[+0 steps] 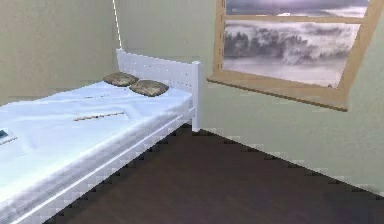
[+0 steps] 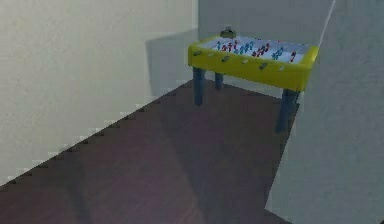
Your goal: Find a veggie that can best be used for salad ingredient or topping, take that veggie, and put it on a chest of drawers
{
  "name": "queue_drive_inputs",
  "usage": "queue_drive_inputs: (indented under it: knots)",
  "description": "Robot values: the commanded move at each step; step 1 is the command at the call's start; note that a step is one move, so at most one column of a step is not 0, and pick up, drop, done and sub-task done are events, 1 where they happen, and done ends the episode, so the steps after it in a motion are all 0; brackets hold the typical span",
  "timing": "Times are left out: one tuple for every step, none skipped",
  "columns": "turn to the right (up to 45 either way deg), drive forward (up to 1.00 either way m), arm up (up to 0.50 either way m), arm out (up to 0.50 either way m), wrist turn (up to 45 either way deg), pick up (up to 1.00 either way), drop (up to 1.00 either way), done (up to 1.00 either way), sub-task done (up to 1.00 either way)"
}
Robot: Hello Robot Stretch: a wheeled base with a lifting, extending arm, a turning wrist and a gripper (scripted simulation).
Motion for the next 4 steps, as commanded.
queue_drive_inputs:
  knots:
    - [-45.0, 0.0, 0.0, 0.0, 0.0, 0.0, 0.0, 0.0, 0.0]
    - [-39.0, 0.0, 0.0, 0.0, 0.0, 0.0, 0.0, 0.0, 0.0]
    - [0.0, 0.65, 0.0, 0.0, 0.0, 0.0, 0.0, 0.0, 0.0]
    - [-45.0, 0.0, 0.0, 0.0, 0.0, 0.0, 0.0, 0.0, 0.0]
